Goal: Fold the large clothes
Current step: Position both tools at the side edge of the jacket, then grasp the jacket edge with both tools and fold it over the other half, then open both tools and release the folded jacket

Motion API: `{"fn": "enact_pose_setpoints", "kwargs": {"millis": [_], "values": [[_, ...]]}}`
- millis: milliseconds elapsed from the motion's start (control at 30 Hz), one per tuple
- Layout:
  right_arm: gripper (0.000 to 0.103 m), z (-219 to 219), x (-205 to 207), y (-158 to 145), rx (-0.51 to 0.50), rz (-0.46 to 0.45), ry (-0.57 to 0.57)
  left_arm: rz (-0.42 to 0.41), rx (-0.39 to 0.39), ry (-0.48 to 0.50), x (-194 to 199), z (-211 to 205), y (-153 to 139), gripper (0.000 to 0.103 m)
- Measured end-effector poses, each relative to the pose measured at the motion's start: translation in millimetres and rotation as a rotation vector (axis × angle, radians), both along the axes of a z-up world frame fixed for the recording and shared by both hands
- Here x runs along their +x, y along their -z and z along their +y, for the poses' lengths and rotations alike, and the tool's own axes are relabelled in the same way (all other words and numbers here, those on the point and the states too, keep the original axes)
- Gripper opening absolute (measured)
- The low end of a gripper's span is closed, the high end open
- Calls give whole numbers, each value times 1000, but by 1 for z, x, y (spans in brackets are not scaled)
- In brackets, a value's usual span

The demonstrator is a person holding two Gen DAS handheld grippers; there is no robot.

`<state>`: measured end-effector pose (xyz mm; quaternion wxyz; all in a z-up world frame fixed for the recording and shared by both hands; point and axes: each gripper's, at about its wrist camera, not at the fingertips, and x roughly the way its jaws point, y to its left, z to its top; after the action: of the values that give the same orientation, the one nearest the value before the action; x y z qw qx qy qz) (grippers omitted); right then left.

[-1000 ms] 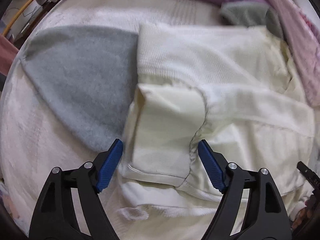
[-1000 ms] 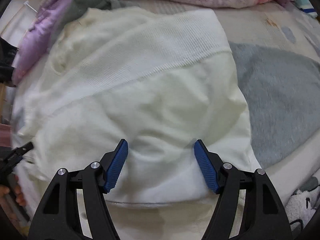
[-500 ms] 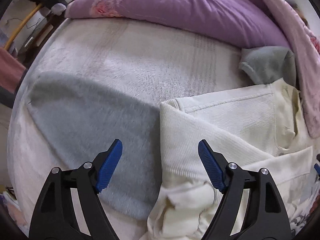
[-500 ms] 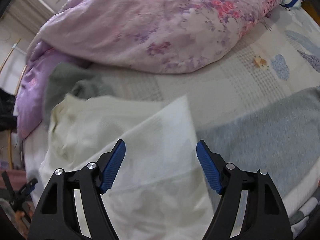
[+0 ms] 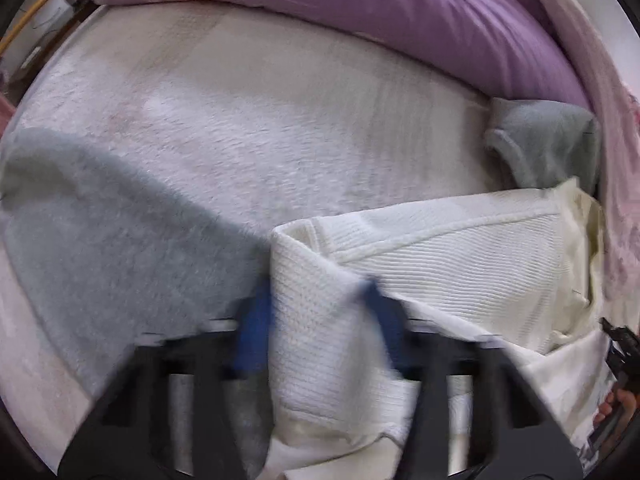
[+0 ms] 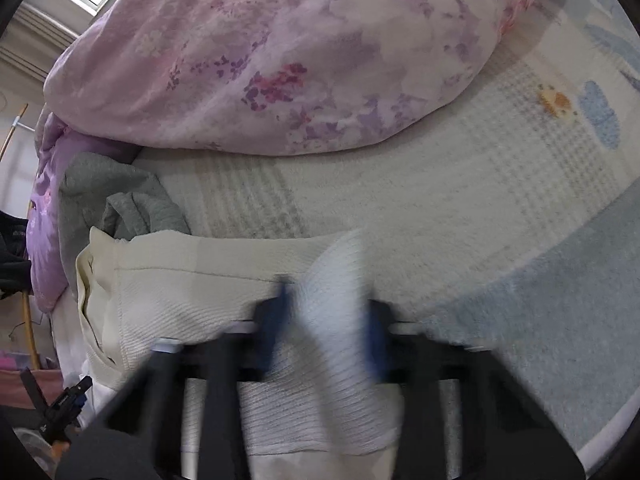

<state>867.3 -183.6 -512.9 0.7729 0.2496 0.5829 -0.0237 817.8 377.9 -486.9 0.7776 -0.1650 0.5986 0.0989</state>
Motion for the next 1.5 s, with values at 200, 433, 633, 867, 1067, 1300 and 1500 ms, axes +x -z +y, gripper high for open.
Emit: {"fn": "enact_pose_setpoints", "kwargs": {"millis": [200,433,633,867,1067,1300,1500], "values": [[9,-7,-35,-53,41,-162,-13,-160,5,31,-31,-9,-55,7],[8,-6,-109,-128,39,-268,-95,-284,6,55,-98,-31,-124,7],[7,-10,-192,-157,20,-260,-140,-256,31,77,-170,-40,-153,6],[7,-33,-288,-148,-25,-172,-77,-151,0,-13,-275,-20,-136,6],[18,-46,-356,-85,-65,46,-53,16,-80,-92,-355,-17,-78,10],[50,-54,-413,-74,86,103,60,83,-167,-275,-434,-15,-54,38],[56,-36,-410,-65,291,101,119,8,-188,-291,-440,-43,-56,57]]}}
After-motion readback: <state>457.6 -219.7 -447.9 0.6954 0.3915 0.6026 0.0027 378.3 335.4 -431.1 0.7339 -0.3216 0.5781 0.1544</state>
